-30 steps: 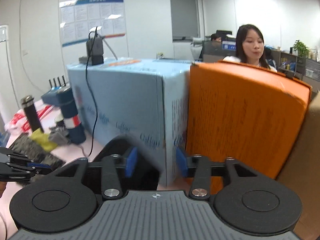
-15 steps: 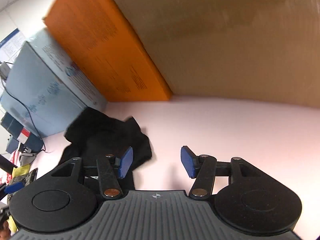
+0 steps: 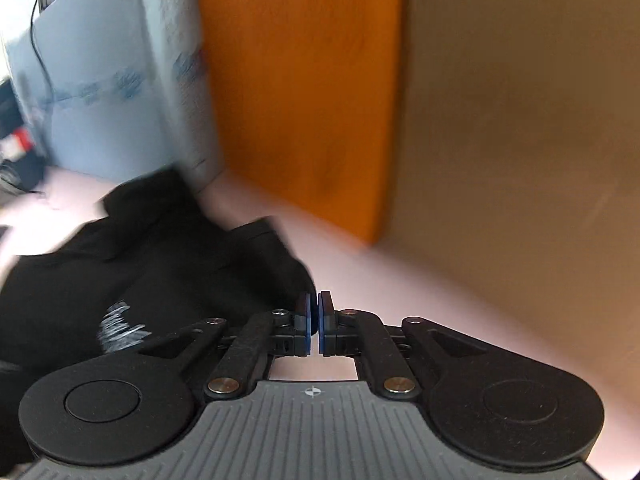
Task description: Fold clothes
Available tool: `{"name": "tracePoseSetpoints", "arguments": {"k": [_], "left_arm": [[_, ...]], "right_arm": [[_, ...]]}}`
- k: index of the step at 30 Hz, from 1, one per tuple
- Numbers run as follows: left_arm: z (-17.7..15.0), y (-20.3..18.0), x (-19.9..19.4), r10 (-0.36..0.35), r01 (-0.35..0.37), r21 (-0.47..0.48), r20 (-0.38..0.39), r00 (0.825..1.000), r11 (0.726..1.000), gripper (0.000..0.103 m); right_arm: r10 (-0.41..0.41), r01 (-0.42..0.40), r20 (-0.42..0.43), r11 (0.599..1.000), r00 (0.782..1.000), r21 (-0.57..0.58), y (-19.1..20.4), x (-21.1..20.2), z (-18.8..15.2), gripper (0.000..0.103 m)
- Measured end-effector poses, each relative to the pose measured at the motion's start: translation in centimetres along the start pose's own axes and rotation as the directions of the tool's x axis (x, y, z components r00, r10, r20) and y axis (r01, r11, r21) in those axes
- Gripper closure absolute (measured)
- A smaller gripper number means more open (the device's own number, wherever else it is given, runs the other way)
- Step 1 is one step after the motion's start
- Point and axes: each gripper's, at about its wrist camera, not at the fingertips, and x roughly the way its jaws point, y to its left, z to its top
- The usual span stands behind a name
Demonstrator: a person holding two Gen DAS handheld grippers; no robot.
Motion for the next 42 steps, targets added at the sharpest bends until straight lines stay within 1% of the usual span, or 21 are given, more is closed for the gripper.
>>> {"name": "tracePoseSetpoints", "arguments": {"k": [3,6,7,8,9,10,12,14,16,18,20,21,23,25,27,28,30,32,36,39,42], "left_arm": [[0.3,0.0,-2.3,-0.060,0.060,-0.019,0.032,0.998,0.998,0.100],[0.3,-0.6,-2.8,-0.182,0.185,-0.060,0.053,0.982,0.981,0.091],[0.2,-1.0,-2.7,-0.224,0.228,-0.089,0.056,0.973,0.970,0.070],[0.1,-1.4,-2.6,-0.244,0.249,-0.105,0.061,0.968,0.963,0.033],[0.0,-2.0,-2.7,-0.240,0.246,-0.104,0.072,0.968,0.964,0.019],[-0.2,-2.5,-3.0,-0.232,0.240,-0.105,0.082,0.969,0.965,0.016],[-0.8,-2.7,-3.8,-0.209,0.219,-0.110,0.095,0.973,0.970,0.016],[-1.4,-2.8,-4.8,-0.177,0.190,-0.128,0.110,0.978,0.973,0.016],[-2.5,-1.9,-6.4,-0.112,0.136,-0.190,0.132,0.985,0.972,0.016],[-4.0,-0.6,-8.2,-0.013,0.052,-0.279,0.140,0.990,0.959,0.016],[-6.3,1.0,-10.1,0.103,-0.045,-0.410,0.120,0.987,0.911,0.013],[-7.5,1.8,-11.1,0.160,-0.093,-0.478,0.101,0.982,0.873,0.013],[-10.0,3.4,-13.1,0.267,-0.184,-0.603,0.050,0.962,0.776,0.012],[-12.5,5.1,-15.1,0.363,-0.267,-0.709,-0.016,0.932,0.653,0.012],[-15.0,6.4,-17.1,0.395,-0.281,-0.794,-0.057,0.917,0.539,0.012],[-16.0,6.8,-17.9,0.399,-0.282,-0.818,-0.071,0.914,0.501,0.012],[-17.4,7.3,-19.1,0.407,-0.299,-0.832,-0.098,0.908,0.467,0.012],[-18.2,7.5,-19.4,0.411,-0.318,-0.834,-0.122,0.903,0.451,0.012],[-19.2,7.5,-19.6,0.413,-0.355,-0.829,-0.168,0.895,0.432,0.012],[-19.8,7.5,-19.7,0.415,-0.381,-0.825,-0.199,0.888,0.418,0.012],[-20.8,7.2,-20.7,0.424,-0.401,-0.822,-0.220,0.879,0.405,0.012]], "right_arm": [[-0.101,0.101,0.028,0.995,0.995,-0.015,-1.6,-0.8,2.1,0.099],[-0.129,0.129,-0.062,0.992,0.990,-0.008,-2.4,0.9,2.3,0.094],[-0.132,0.133,-0.072,0.991,0.989,0.015,-2.7,1.1,1.9,0.093],[-0.135,0.139,-0.074,0.989,0.988,0.041,-2.9,1.0,1.4,0.093],[-0.135,0.139,-0.055,0.988,0.989,0.072,-3.3,0.4,0.8,0.091],[-0.121,0.124,-0.036,0.988,0.992,0.094,-3.6,-0.5,0.2,0.089],[-0.098,0.098,-0.005,0.982,0.995,0.160,-4.3,-2.9,-1.4,0.069],[-0.061,0.056,0.019,0.975,0.998,0.215,-4.6,-5.7,-3.6,0.062],[-0.025,0.017,0.032,0.968,0.999,0.251,-4.6,-8.4,-6.5,0.061],[0.006,-0.020,0.047,0.952,0.999,0.304,-4.6,-11.3,-9.5,0.049],[0.018,-0.043,0.070,0.928,0.997,0.371,-4.7,-14.5,-12.6,0.038],[0.025,-0.056,0.082,0.912,0.996,0.406,-4.8,-16.1,-14.2,0.034],[0.048,-0.100,0.119,0.869,0.992,0.485,-4.7,-18.8,-17.1,0.033],[0.090,-0.197,0.202,0.773,0.975,0.603,-4.9,-21.7,-20.3,0.027],[0.139,-0.338,0.325,0.620,0.935,0.708,-5.0,-23.7,-23.4,0.014],[0.148,-0.361,0.345,0.599,0.927,0.715,-4.6,-24.6,-23.9,0.014],[0.166,-0.400,0.376,0.566,0.912,0.720,-3.6,-26.3,-24.8,0.014],[0.225,-0.408,0.345,0.615,0.911,0.675,-1.1,-26.3,-23.7,0.014],[0.360,-0.412,0.206,0.737,0.910,0.536,6.6,-24.0,-20.8,0.014],[0.443,-0.448,0.089,0.842,0.892,0.301,15.0,-22.0,-19.0,0.014],[0.481,-0.480,-0.010,0.877,0.877,0.034,23.1,-20.5,-17.6,0.014]]}}
